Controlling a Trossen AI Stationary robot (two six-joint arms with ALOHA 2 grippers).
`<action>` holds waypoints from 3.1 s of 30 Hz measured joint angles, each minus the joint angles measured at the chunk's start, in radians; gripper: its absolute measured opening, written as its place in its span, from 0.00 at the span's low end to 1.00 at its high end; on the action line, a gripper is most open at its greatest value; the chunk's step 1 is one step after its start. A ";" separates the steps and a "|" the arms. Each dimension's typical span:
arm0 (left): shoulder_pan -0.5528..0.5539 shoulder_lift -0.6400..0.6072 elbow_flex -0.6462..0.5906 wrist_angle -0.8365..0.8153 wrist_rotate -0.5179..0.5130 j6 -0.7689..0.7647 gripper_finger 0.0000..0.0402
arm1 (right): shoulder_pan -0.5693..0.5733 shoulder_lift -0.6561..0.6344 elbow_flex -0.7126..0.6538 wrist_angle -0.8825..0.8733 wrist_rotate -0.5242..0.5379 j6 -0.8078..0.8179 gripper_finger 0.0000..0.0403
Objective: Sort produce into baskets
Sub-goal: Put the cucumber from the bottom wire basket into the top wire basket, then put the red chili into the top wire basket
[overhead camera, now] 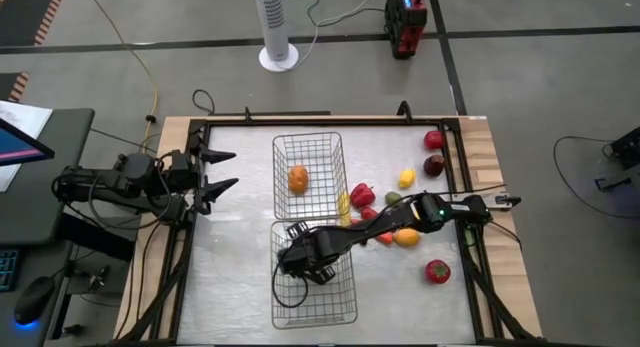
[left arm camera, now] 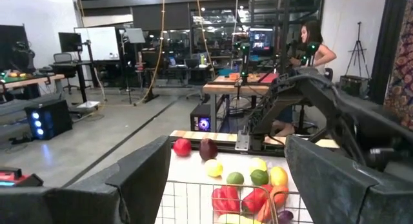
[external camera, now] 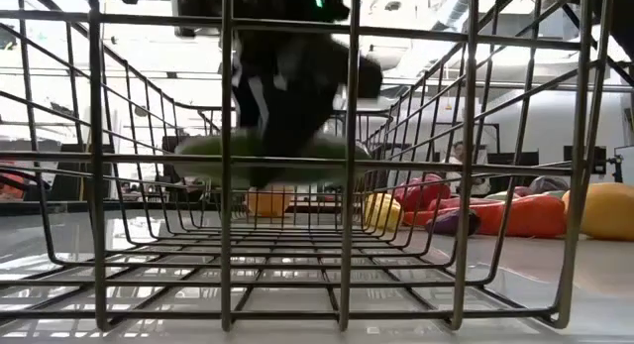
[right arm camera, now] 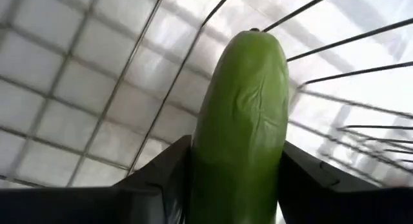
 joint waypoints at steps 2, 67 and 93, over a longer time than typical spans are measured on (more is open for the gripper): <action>0.000 0.005 0.000 0.000 -0.001 -0.006 0.73 | 0.000 -0.002 0.044 -0.035 0.000 0.009 0.54; 0.000 0.035 0.000 -0.027 -0.057 -0.032 0.73 | -0.230 -0.940 -1.181 0.263 0.041 0.730 0.77; 0.000 0.035 0.000 -0.041 -0.058 -0.032 0.73 | -0.228 -0.746 -1.253 0.349 -0.073 0.722 0.62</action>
